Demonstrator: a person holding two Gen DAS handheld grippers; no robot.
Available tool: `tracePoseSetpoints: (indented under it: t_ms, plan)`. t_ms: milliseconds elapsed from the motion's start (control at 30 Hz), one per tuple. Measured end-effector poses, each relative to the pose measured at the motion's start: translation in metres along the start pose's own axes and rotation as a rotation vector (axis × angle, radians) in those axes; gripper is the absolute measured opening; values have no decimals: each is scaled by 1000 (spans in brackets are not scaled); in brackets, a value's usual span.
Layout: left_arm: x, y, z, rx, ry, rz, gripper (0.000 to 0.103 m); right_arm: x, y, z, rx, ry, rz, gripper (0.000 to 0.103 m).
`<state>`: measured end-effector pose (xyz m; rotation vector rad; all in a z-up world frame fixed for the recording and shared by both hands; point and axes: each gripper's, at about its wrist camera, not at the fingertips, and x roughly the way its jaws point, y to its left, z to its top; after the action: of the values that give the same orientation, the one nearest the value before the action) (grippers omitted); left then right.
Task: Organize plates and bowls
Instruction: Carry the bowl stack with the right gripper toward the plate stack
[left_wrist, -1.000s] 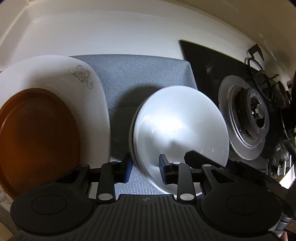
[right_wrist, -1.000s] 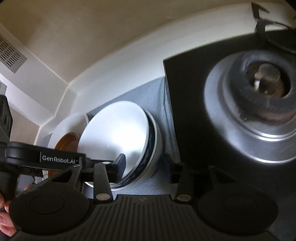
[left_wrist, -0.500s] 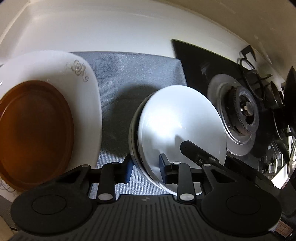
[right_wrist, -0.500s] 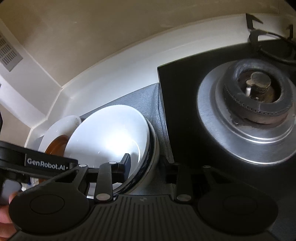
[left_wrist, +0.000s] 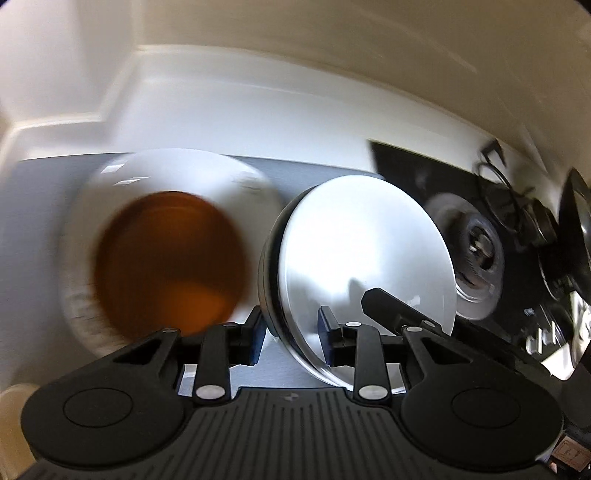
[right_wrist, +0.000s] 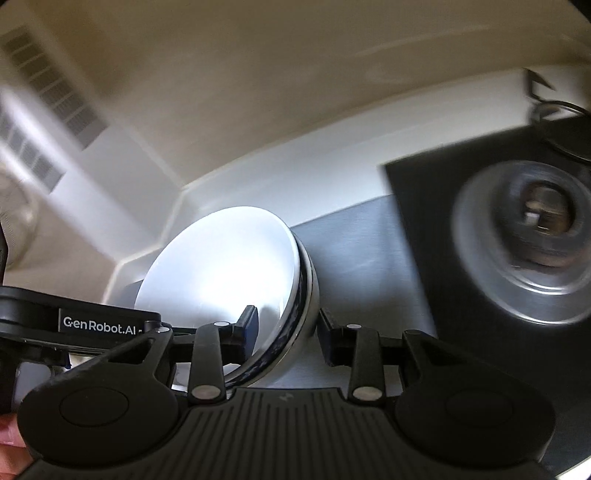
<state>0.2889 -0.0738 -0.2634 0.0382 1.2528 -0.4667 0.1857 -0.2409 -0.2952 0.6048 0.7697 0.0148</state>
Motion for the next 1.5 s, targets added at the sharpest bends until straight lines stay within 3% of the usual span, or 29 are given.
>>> tracePoseSetpoints:
  t_ms: [467,633,767,967,1267,1500]
  plan:
    - [-96,153,-55,-261,-74,129,34,53,159,-34,-207,192,201,38]
    - [-142,183,-77,-306,-120,177,34,47,215,-51,-269,223,265,38]
    - [-173,201,-91,-327,-156,172,34,34,247,-56,-306,221,314,38]
    - [-182,208,-113,-337,-163,127,34,18,258,-64,-369,221,326,38]
    - [-129,227,-143,-398,-31,62,34,39,242,-111,-457,341,232,38]
    - [-100,237,-151,-422,20,39,32,57,228,-133,-499,405,187,38]
